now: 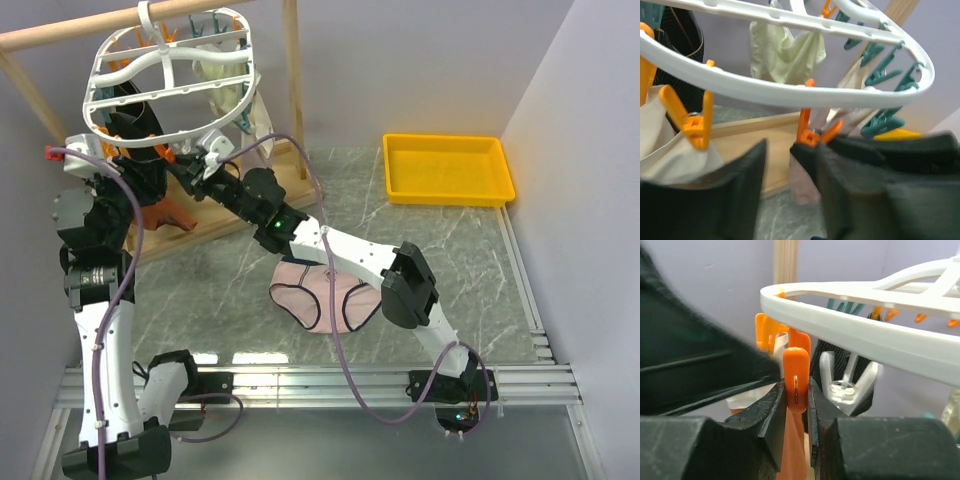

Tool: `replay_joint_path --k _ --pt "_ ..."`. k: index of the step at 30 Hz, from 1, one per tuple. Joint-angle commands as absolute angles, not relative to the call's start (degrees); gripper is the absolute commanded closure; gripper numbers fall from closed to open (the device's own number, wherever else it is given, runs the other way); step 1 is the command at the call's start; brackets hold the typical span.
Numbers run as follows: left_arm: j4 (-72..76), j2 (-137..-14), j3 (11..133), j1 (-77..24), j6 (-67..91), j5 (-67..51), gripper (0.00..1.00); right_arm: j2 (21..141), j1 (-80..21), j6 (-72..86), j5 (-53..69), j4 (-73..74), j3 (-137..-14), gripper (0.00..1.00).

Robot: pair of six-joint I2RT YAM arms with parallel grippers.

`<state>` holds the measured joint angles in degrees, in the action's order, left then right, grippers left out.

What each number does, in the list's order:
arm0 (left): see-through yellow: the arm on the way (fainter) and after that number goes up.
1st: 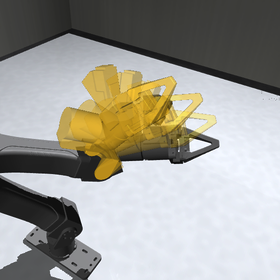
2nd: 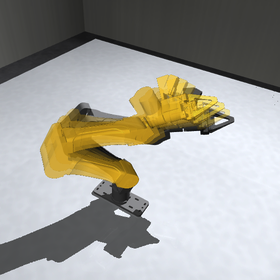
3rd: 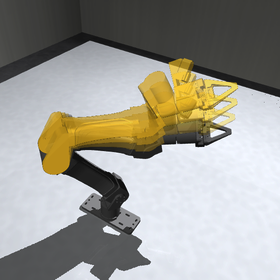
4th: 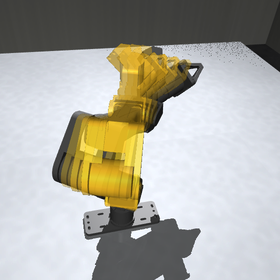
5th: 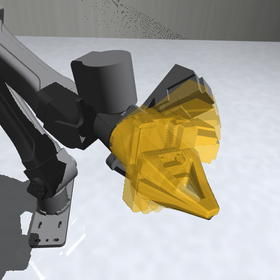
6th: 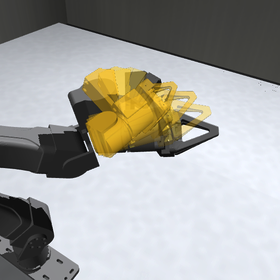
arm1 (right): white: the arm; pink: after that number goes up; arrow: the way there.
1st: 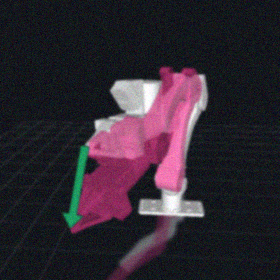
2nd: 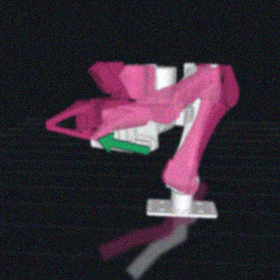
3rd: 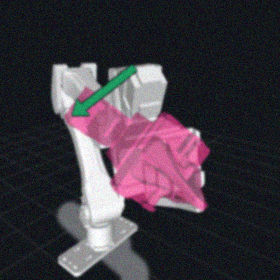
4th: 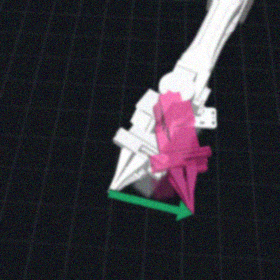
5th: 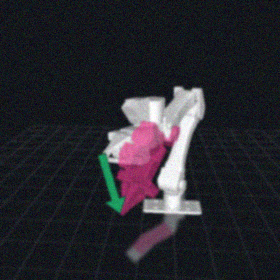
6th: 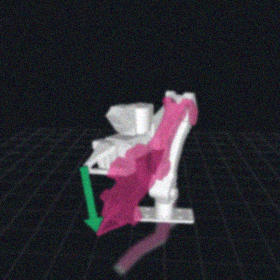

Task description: Clip the underwear to the hanger

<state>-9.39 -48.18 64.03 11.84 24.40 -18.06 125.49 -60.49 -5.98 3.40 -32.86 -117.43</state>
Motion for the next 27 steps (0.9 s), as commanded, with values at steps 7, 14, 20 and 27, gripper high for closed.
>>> replay_joint_path --k 7,14,20,27 --pt "-13.09 -45.69 68.37 11.43 22.86 -25.75 0.33 124.81 -59.06 -2.55 7.29 -32.17 -120.32 1.00" --pt "-17.40 -51.94 74.87 11.34 21.01 -24.88 0.40 124.19 -58.45 -1.67 9.84 -32.17 -119.53 1.00" --pt "-17.49 -53.96 76.64 11.34 21.36 -23.73 0.39 123.84 -57.83 -0.09 11.16 -31.90 -119.27 1.00" --pt "-18.20 -54.32 76.29 11.43 20.83 -21.80 0.39 123.49 -57.57 -0.09 12.30 -31.91 -119.00 1.00"
